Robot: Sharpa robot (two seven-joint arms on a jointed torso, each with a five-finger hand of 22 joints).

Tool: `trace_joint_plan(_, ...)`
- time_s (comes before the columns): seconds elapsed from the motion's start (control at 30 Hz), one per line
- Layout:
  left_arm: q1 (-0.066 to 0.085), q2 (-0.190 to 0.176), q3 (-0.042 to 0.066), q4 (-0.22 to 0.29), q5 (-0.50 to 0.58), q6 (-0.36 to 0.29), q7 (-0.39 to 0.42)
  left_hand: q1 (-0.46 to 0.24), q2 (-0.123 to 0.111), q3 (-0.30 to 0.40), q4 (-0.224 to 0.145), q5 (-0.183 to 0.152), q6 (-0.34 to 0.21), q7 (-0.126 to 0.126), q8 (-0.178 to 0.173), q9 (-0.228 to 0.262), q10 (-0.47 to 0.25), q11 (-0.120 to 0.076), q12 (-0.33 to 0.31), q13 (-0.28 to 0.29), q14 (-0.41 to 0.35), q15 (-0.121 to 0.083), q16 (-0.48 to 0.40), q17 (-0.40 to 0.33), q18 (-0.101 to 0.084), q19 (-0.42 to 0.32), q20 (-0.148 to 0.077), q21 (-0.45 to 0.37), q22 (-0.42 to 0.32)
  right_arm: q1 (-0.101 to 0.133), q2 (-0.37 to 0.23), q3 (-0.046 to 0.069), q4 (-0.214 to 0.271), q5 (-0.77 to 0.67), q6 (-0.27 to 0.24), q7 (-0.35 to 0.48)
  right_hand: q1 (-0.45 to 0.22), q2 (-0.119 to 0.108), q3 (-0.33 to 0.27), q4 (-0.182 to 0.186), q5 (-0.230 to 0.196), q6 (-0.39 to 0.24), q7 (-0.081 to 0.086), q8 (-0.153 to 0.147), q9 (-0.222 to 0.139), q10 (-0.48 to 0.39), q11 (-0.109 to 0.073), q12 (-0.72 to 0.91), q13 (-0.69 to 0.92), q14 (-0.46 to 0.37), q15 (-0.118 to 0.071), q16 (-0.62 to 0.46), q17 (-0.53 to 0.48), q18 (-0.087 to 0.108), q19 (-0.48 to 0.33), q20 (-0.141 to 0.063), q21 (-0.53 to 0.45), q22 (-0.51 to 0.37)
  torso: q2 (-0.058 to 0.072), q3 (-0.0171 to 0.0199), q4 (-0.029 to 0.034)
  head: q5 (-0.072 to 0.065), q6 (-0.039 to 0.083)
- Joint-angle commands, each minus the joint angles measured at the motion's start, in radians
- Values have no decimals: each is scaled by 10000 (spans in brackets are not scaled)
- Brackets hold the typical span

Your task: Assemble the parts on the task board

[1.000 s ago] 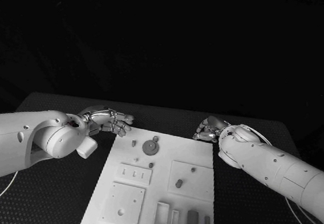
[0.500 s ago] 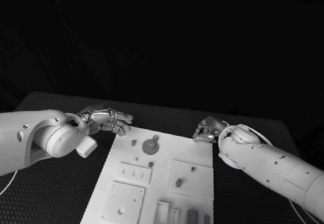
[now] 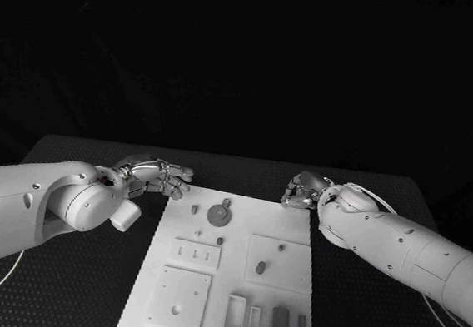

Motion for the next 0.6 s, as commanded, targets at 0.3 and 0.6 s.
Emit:
trace_joint_plan(0.3,14,4,10,7,-46,56,24,-34,88,-67,-22,28,72,25,58,-10,-19,-53,60,14,17,-35,53,-15,-42,21,-28,-24,139,-75,45,-67,-52,-1097,-364,55,318,291,252,-325,-47,2185,-344,215,195,-676,-403,79,-30,237,-197,117,8,541,192,-60,170,45,5,0,-1,-29,17)
trace_joint_plan(0.6,14,1,10,25,-46,68,30,-44,78,-74,-25,28,63,33,54,-15,-26,-51,60,13,16,-36,53,-18,-42,21,-29,-28,138,-74,75,-72,-267,-1293,-635,193,291,258,303,-341,-47,2191,-355,239,231,-629,-417,63,-44,271,-212,120,0,541,229,-60,181,35,7,1,2,-40,47)
